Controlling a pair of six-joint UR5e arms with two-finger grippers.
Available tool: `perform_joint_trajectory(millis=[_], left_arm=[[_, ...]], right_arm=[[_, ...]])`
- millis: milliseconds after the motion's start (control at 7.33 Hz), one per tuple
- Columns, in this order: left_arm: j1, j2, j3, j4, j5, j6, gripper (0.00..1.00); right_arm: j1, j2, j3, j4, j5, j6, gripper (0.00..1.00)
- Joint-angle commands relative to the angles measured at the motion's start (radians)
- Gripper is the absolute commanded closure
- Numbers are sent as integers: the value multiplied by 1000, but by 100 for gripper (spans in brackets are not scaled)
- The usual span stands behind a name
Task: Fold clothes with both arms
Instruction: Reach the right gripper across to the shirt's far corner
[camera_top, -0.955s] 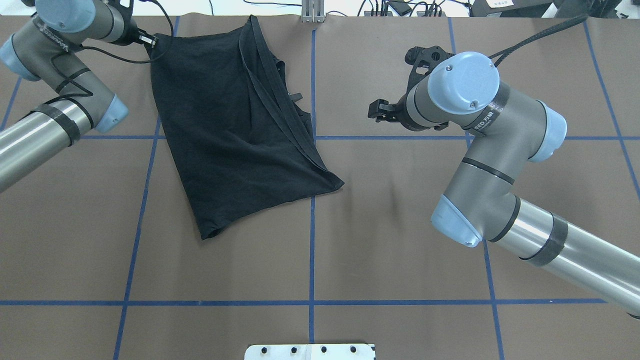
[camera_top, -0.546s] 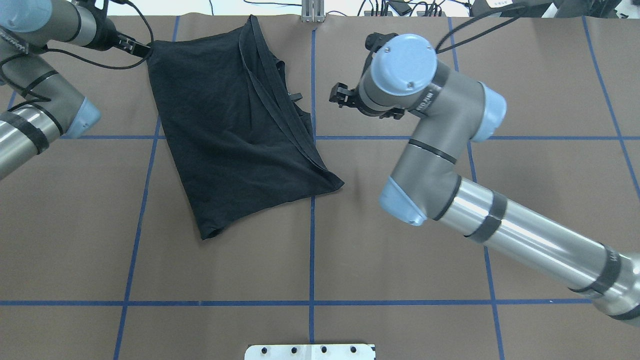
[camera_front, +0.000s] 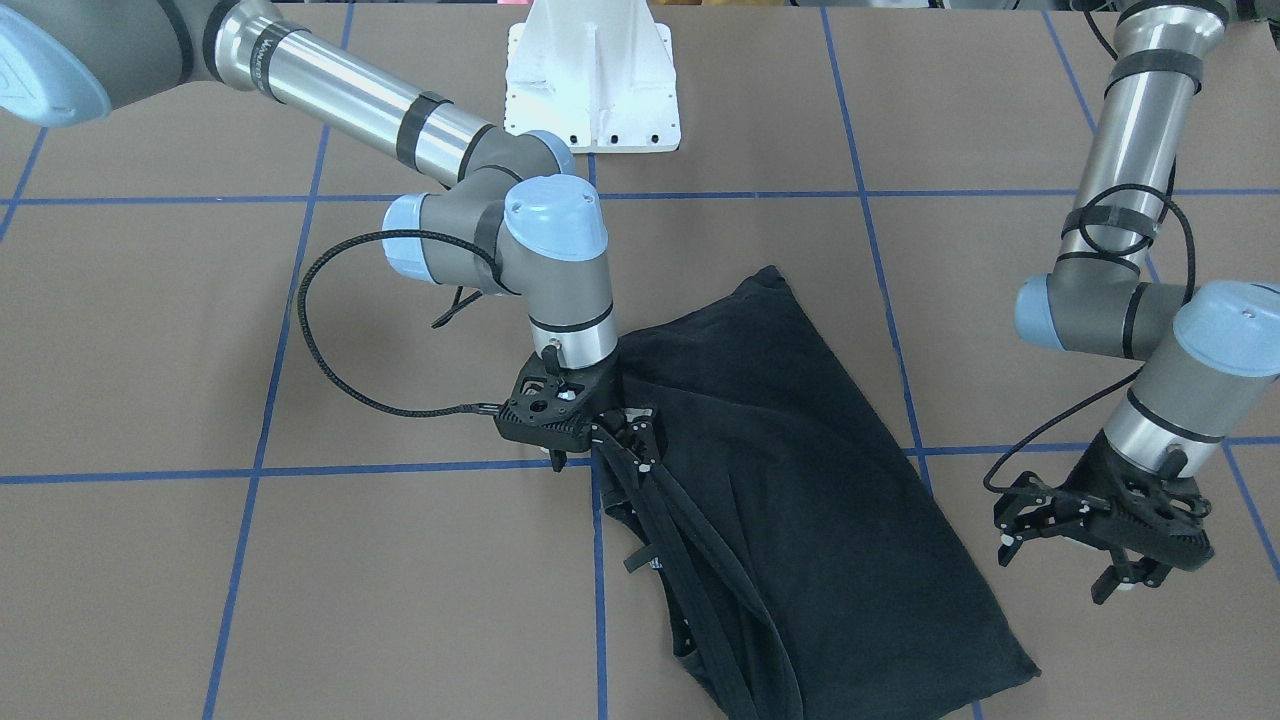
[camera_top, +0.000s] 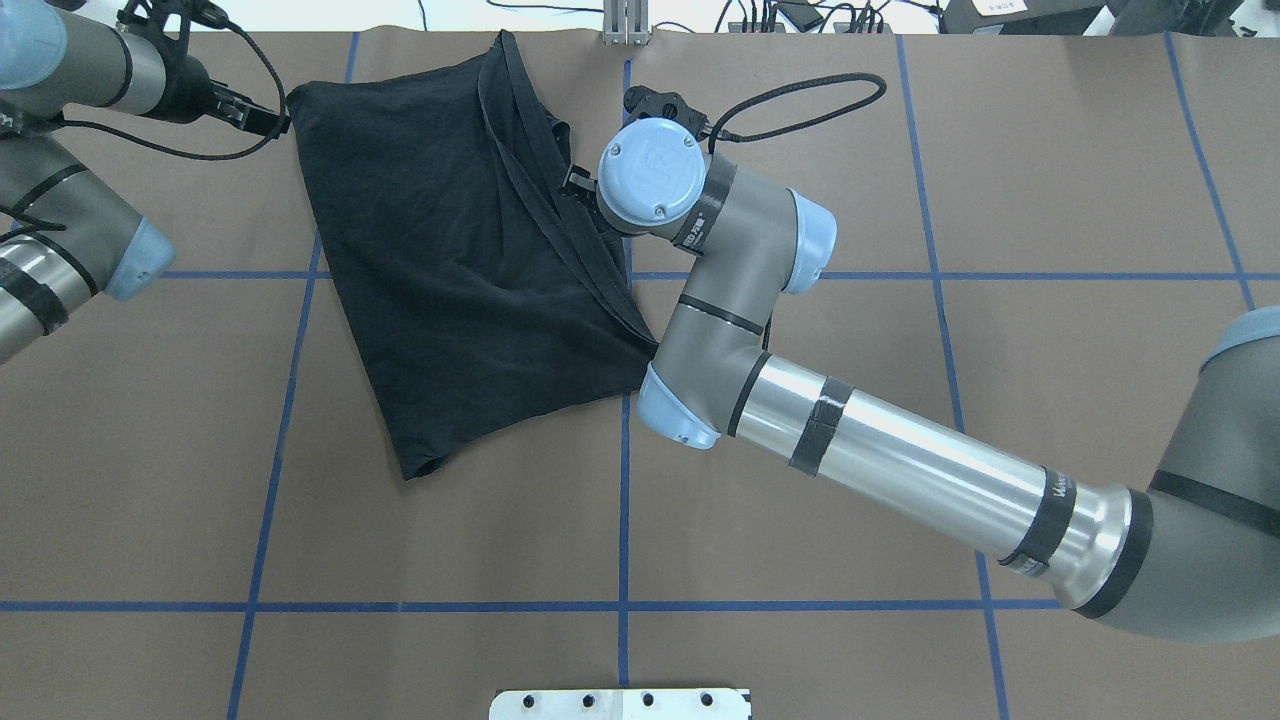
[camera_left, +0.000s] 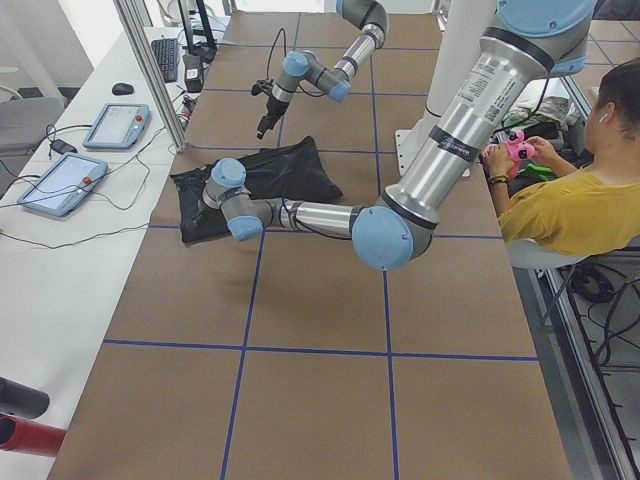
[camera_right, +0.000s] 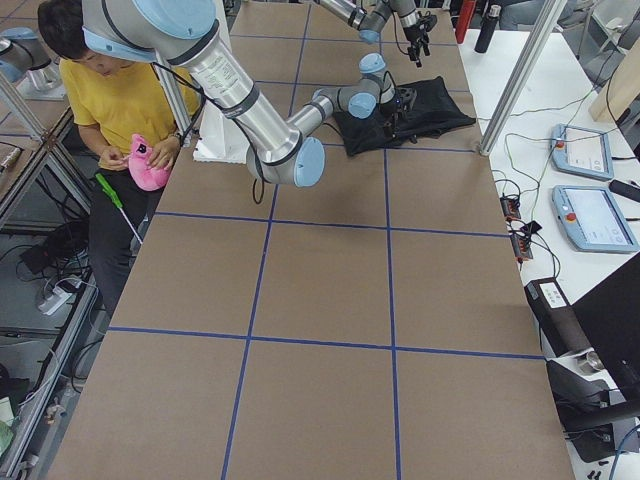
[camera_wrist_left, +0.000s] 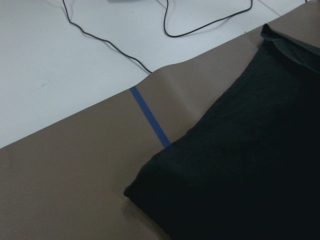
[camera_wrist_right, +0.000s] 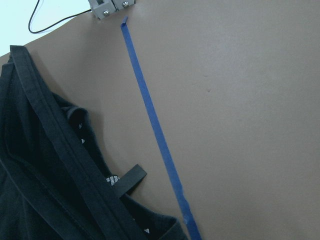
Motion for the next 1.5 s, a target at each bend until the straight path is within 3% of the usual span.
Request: perform_joint_trajectory(millis=[0, 955, 1365], left_arm=[[1, 5, -1, -1, 0, -3, 0], [1, 8, -1, -1, 0, -3, 0], [2, 10, 0, -1, 0, -3, 0]], right_arm=[[-45, 5, -29, 17, -50, 15, 4], [-54, 15, -106, 78, -90, 27, 27], [-73, 15, -106, 76, -112, 28, 31]])
